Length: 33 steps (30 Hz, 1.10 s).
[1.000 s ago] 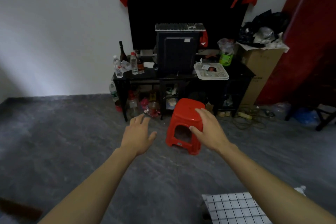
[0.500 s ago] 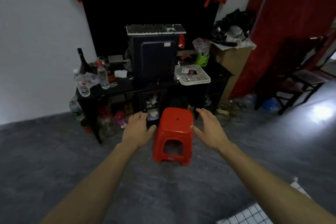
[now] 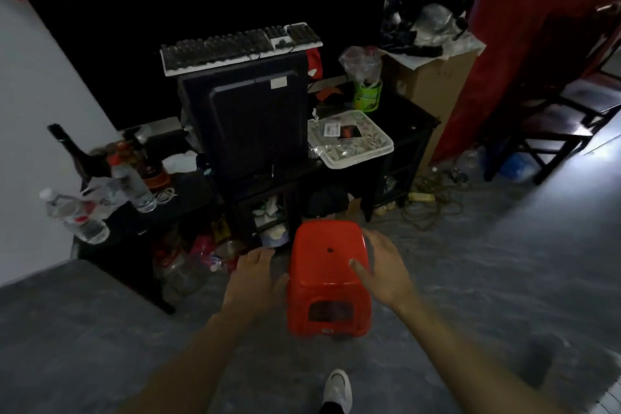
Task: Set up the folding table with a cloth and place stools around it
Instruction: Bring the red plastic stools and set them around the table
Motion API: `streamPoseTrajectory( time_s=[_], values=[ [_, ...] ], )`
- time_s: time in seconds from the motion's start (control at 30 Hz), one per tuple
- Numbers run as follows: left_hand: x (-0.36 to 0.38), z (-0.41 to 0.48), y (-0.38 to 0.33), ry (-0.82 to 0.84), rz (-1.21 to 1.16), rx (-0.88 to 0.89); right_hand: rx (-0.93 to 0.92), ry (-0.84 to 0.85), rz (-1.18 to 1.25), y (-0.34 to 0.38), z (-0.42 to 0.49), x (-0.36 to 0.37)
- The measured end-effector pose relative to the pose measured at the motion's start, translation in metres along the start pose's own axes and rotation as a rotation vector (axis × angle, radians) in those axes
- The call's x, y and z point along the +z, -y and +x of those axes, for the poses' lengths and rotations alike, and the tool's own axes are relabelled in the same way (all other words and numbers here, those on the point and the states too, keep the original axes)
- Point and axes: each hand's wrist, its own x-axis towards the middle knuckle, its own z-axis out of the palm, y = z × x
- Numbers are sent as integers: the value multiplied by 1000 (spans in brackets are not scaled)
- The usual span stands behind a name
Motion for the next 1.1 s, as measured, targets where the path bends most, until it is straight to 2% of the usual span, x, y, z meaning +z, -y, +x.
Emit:
streamPoseTrajectory(
  time_s=[0.13, 0.3, 0.47, 0.57, 0.73, 0.87, 1.1],
  values=[
    [14, 76, 5, 78, -11, -45, 108, 72, 22, -25, 67, 13],
    [51, 166, 6, 171, -9, -43, 185, 71, 10, -60, 136, 33],
    [128, 249, 20, 233, -17, 2, 241, 76, -62, -113, 193, 96],
    [183, 291, 36, 239, -53, -30, 293, 104, -135, -151, 219, 149],
    [266, 331, 58, 311, -71, -163, 422, 166, -236, -201, 248, 234],
    [316, 350, 65, 353, -213, -287, 629, 226, -180, -232, 265, 284],
    [339, 371, 72, 250, -303, -320, 723, 146, -108, -256, 286, 303]
  ],
)
